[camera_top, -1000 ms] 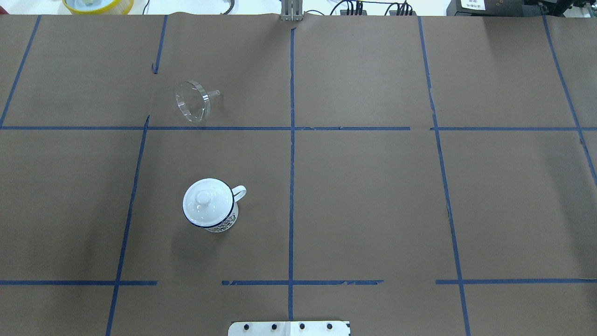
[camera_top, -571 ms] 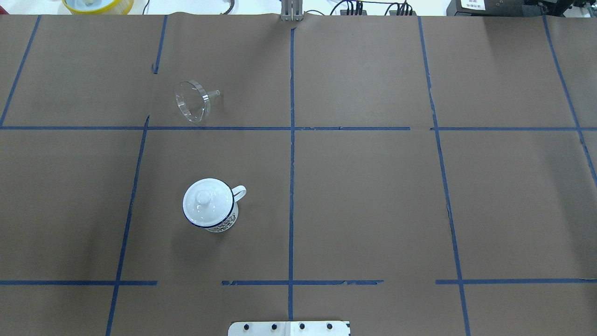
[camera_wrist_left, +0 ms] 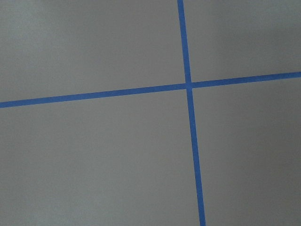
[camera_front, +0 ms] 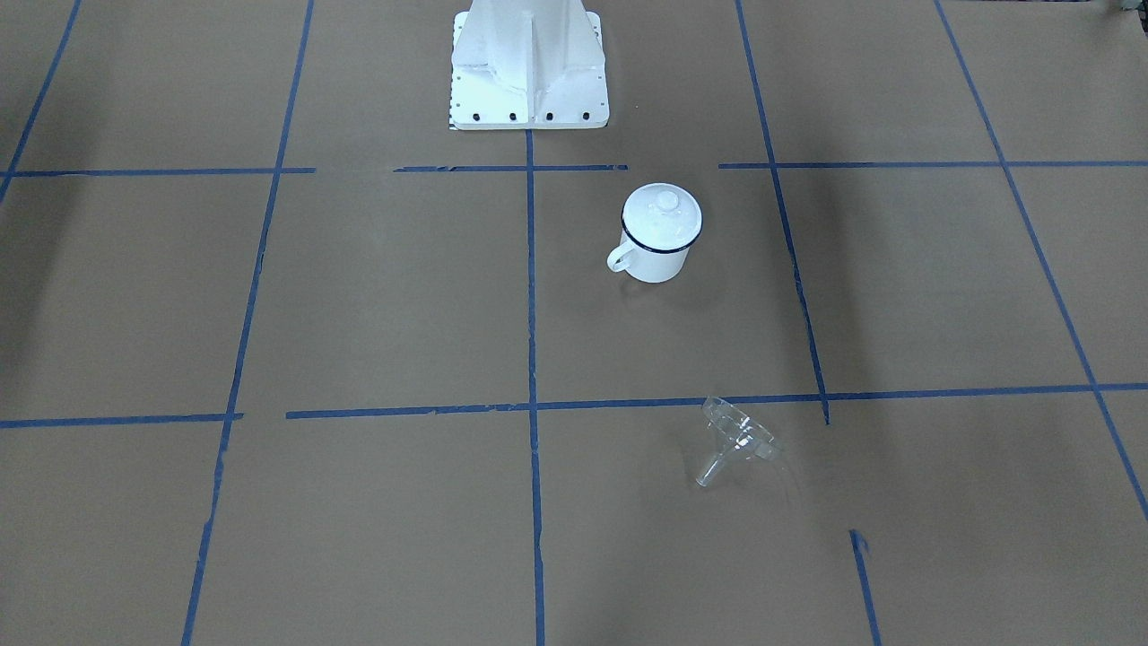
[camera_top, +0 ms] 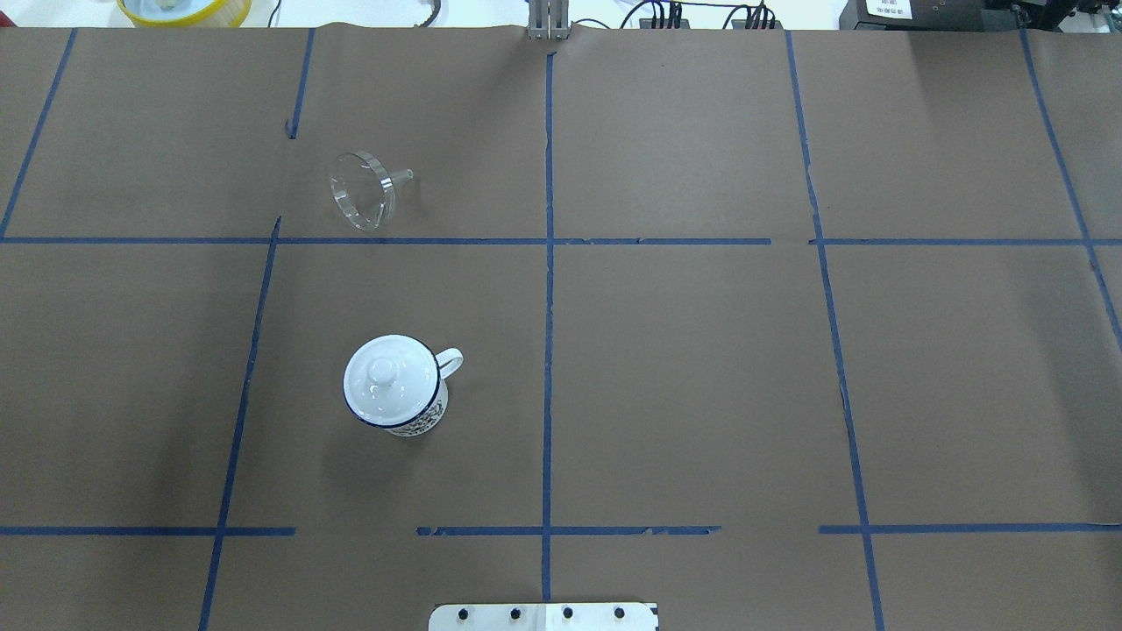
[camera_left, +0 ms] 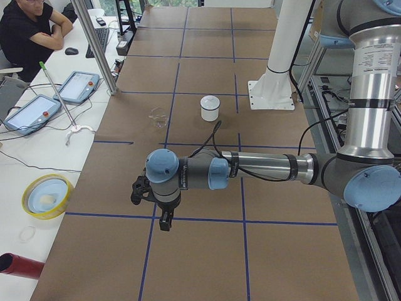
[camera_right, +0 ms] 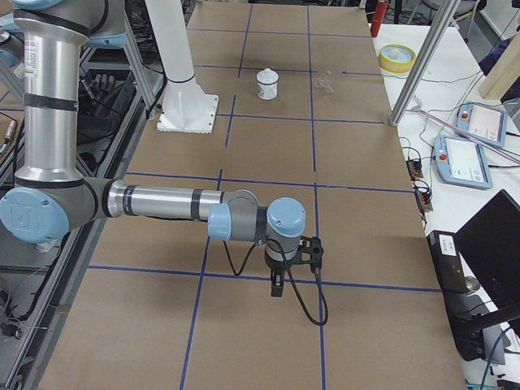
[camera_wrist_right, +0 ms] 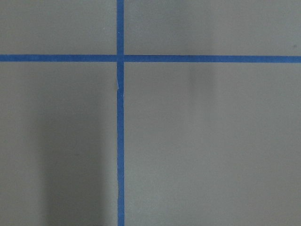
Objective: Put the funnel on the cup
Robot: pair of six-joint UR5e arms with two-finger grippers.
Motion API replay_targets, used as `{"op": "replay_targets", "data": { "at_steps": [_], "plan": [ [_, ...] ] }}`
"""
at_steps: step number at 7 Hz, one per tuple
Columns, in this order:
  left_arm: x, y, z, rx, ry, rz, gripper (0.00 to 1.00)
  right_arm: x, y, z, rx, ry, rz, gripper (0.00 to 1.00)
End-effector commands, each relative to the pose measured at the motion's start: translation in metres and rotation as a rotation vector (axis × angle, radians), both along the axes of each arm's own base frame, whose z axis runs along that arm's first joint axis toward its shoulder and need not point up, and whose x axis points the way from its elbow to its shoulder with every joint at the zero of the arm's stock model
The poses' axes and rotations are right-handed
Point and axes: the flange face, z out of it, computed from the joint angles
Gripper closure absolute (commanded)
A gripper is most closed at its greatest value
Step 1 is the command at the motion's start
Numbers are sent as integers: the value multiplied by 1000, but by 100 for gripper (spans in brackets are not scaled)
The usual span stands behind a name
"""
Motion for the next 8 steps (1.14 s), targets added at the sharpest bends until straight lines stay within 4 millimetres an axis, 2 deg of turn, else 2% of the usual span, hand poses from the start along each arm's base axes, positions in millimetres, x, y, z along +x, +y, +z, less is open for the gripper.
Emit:
{"op": "replay_targets", "data": {
  "at_steps": [1,2,3,4,5,6,7,8],
  "plan": [
    [53,-11,-56,-59,38,-100,0,0,0,0,-1,0,0,0],
    [87,-18,-87,-119,63,-151,0,0,0,0,-1,0,0,0],
    [117,-44,-136,-186,111,-248,0,0,0,0,1,0,0,0],
    [178,-51,-174,-241,155,-267,0,0,0,0,1,0,0,0],
    [215,-51,-199,-271,207,-293,0,0,0,0,-1,0,0,0],
    [250,-42,-233,-298,275,-314,0,0,0,0,1,0,0,0],
    [299,-40,-276,-372,325,-328,0,0,0,0,1,0,0,0],
    [352,-27,-308,-463,342,-346,0,0,0,0,1,0,0,0]
  ]
}}
